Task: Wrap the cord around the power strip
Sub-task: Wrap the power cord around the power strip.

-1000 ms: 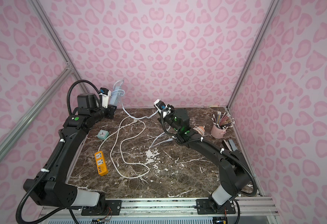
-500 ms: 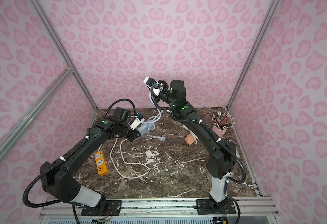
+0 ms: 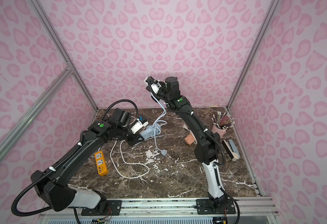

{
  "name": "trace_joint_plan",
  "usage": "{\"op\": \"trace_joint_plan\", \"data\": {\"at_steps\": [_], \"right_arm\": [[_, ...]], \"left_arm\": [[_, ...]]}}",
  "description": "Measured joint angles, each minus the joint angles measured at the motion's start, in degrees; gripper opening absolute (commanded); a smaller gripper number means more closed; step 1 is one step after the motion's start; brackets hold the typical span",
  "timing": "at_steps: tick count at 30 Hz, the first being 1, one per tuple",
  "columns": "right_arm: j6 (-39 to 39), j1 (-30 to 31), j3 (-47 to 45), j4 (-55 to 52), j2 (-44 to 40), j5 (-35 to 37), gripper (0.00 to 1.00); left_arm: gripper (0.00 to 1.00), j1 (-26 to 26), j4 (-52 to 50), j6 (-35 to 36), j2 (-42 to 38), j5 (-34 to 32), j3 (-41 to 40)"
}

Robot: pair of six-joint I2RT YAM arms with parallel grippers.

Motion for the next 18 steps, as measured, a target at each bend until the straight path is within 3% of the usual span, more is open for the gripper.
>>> {"op": "trace_joint_plan", "data": {"at_steps": [5, 10, 14, 18], "right_arm": [[-0.1, 0.0, -0.3, -0.1, -3.7, 2.1, 0.0], [-0.5, 0.9, 0.6, 0.4, -3.5, 3.1, 0.0], [-0.5, 1.3, 2.6, 1.4, -1.2, 3.1, 0.0], [0.9, 0.2, 5.0, 3.2, 1.5, 2.6, 0.0]], "left_arm": [[0.03, 5.9, 0.6, -3.7, 0.1, -9.6, 0.0], [0.03, 6.8, 0.5, -5.5, 0.2, -13.2, -0.3], [0.03, 6.1, 0.1, -5.7, -0.3, -9.9, -2.3], [0.03, 1.7, 0.0, -5.7, -1.0, -0.7, -3.4]]}}
